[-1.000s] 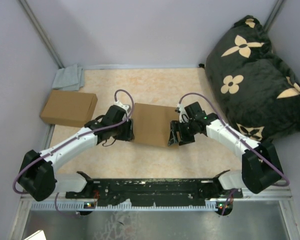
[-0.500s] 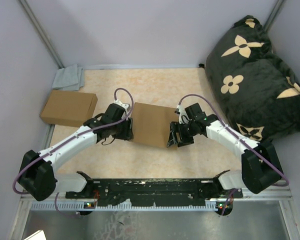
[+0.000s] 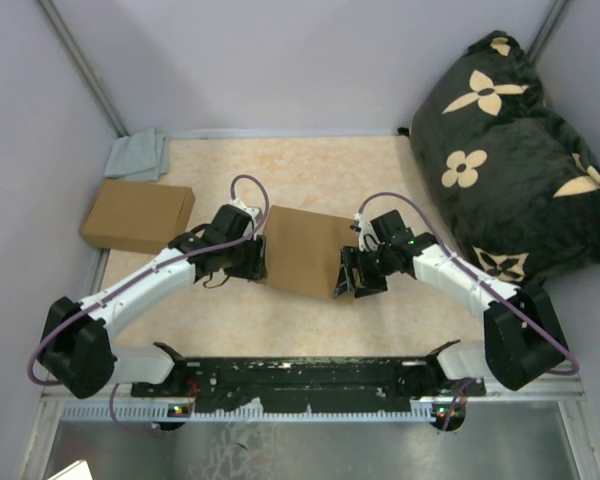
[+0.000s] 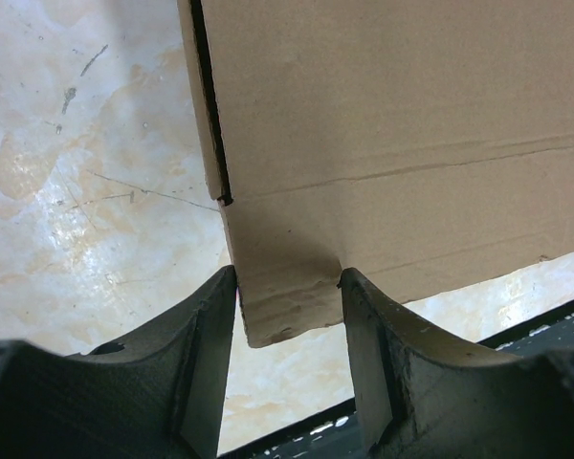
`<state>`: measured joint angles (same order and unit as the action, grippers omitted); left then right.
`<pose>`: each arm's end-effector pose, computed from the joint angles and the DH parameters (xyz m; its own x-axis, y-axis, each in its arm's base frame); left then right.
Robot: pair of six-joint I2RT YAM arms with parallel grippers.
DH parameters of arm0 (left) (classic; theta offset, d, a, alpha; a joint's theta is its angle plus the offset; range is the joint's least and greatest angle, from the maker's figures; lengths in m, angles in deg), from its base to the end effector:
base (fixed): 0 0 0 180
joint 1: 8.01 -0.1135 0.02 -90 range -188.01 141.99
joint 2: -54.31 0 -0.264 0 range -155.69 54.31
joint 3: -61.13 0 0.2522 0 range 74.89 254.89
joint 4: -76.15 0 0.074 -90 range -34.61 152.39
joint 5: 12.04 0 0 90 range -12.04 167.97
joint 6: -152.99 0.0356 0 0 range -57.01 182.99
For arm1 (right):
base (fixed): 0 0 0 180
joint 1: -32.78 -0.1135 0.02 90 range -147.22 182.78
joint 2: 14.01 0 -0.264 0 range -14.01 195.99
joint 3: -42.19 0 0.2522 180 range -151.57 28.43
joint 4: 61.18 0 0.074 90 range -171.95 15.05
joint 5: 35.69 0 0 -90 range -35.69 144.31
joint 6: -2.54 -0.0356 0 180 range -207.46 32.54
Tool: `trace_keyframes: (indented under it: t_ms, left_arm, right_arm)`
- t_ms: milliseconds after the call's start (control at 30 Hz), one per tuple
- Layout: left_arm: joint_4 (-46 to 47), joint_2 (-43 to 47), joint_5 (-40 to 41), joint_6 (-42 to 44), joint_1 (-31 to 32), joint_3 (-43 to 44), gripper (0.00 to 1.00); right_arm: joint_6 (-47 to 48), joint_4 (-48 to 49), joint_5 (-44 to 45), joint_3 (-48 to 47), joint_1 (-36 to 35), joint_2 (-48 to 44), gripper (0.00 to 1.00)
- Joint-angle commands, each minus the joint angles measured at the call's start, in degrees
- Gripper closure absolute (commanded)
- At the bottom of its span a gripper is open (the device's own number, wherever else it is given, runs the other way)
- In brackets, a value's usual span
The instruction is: Fold the paper box
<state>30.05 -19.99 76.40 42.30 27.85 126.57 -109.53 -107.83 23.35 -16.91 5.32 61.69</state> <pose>0.2107 -0.1535 0.2391 -0.8321 0.1657 -0.5292 0.3252 0.9188 -0.2237 0.2076 0.1285 0.2039 -0.9601 -0.1358 -0.2445 -0.2591 0.7609 0.5948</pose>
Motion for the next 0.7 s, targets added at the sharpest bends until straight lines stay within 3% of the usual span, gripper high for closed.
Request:
trace_keyframes:
  t_ms: [0,667]
  left_arm:
    - [0.67,-0.75,-1.95,0.2,0.14,0.79,0.46]
    - [1.39,-2.0,-2.2,0.21,-0.38,0.3,0.47]
  right_arm:
    - [-1.14,3.12,-2.84,-0.64,-0.05,-1.19,0.3]
    - [-2.54,3.96,-5.52,2.08,-0.05,-2.51,0.28]
